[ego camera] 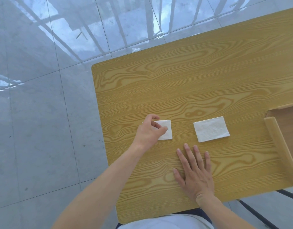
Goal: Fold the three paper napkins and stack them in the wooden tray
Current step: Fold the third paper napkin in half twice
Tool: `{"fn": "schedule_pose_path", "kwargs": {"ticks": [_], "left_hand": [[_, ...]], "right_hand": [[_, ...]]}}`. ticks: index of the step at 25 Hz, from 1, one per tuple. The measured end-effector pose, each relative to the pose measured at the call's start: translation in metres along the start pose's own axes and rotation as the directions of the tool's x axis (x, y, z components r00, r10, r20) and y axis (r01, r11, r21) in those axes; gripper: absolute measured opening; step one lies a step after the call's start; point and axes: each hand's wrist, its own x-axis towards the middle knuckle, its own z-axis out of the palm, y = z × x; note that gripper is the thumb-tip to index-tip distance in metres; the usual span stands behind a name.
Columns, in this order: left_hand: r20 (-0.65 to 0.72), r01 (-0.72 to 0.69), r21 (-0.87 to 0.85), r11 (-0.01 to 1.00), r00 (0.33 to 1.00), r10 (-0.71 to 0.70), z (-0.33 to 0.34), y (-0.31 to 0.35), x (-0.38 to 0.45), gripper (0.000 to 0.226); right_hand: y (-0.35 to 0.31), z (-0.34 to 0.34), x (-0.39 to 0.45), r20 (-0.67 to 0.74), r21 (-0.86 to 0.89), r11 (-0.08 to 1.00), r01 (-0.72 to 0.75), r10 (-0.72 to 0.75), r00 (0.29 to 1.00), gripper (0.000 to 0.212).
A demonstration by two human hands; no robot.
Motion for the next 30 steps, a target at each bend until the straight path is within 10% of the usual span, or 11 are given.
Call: {"fn": "schedule_pose_path", "kwargs": {"ticks": [5, 10, 14, 24, 30], "left_hand": [[-0.164, -0.101, 0.194, 0.976, 0.977, 0.134, -0.031, -0.016, 0.000, 0.024], [-0.082, -0.145, 0.705, 0.694, 0.956, 0.283, -0.049, -0.026, 0.007, 0.041], [-0.032, -0.184, 0.808, 0.559, 0.935, 0.353, -0.045, -0.017, 0.011, 0.034], [0.014, -0.208, 0.715, 0.667, 0.959, 0.283, -0.047, -0.016, 0.004, 0.015], [0.011, -0.302, 0.503, 0.810, 0.939, 0.344, -0.054, -0.031, -0.019, 0.022]], "right_hand": [[-0.003, -0.006, -0.001, -0.024, 0.017, 1.000, 0.012, -0.012, 1.000, 0.073], [-0.025, -0.043, 0.040, -0.197, 0.315, 0.943, -0.107, 0.175, 0.964, 0.041], [-0.049, -0.074, 0.104, -0.088, 0.306, 0.949, -0.077, 0.109, 0.990, 0.066], [-0.056, -0.092, 0.143, 0.100, 0.198, 0.978, -0.063, 0.044, 0.994, 0.044], [-0.056, -0.098, 0.116, 0.123, 0.516, 0.847, -0.128, 0.074, 0.990, 0.031]]}}
